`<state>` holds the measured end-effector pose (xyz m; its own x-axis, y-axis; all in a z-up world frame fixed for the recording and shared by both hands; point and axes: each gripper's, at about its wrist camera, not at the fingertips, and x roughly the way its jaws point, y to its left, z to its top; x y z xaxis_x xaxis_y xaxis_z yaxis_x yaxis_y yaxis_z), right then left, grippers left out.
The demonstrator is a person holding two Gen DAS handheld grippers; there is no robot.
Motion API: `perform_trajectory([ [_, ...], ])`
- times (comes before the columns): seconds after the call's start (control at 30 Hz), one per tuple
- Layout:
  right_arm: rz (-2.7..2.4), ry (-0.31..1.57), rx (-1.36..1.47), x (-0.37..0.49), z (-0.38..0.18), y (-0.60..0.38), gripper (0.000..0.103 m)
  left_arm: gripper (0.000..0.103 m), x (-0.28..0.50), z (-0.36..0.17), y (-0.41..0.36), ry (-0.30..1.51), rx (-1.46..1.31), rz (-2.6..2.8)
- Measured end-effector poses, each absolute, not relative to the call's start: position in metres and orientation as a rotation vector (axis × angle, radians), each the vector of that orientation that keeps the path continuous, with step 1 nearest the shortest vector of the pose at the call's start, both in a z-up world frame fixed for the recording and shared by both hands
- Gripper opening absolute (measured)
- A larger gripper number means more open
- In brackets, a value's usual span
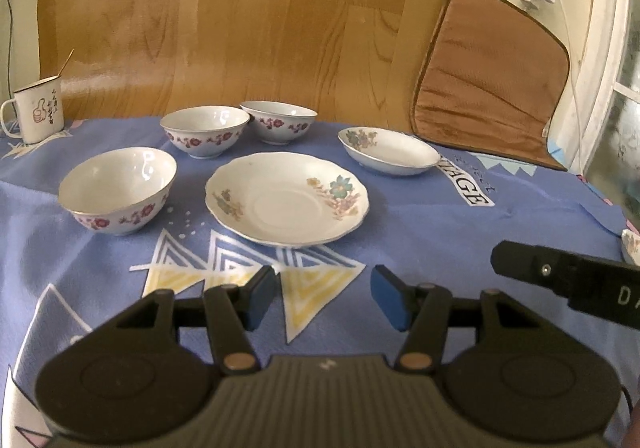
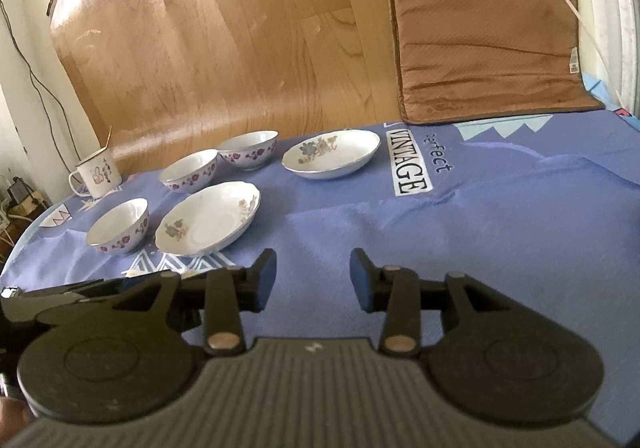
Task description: Organize plates and bowls
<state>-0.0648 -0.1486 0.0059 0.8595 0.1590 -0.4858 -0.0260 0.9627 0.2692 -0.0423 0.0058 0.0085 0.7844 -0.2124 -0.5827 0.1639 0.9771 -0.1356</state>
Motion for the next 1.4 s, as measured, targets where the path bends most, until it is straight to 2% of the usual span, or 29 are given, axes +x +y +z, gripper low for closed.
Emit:
perform_trajectory([
  [0.6, 0.113, 0.539, 0.265, -0.066, 0.004, -0.144, 0.044, 0.056, -0.049, 0.013, 0.015, 0.566, -0.128, -0.196],
  [0.83, 0.111, 0.541, 0.261, -0.067, 0.003, -0.141, 0.044, 0.061, -0.053, 0.014, 0.015, 0.545, -0.123, -0.195],
  [0.93, 0.107, 0.54, 0.261, -0.068, 0.002, -0.14, 0.044, 0.064, -0.055, 0.015, 0.017, 0.53, -0.133, -0.195],
  [1.0, 0.106, 0.539, 0.261, -0.069, 0.002, -0.14, 0.044, 0.071, -0.057, 0.016, 0.018, 0.516, -0.141, -0.196],
  [1.03, 0.105, 0.539, 0.26, -0.069, 0.002, -0.14, 0.045, 0.08, -0.059, 0.017, 0.019, 0.506, -0.147, -0.196],
  [1.07, 0.105, 0.538, 0.258, -0.069, 0.002, -0.14, 0.045, 0.083, -0.06, 0.018, 0.02, 0.494, -0.151, -0.195],
  [1.4, 0.107, 0.511, 0.228, -0.075, 0.002, -0.134, 0.049, 0.091, -0.073, 0.022, 0.026, 0.384, -0.171, -0.137],
])
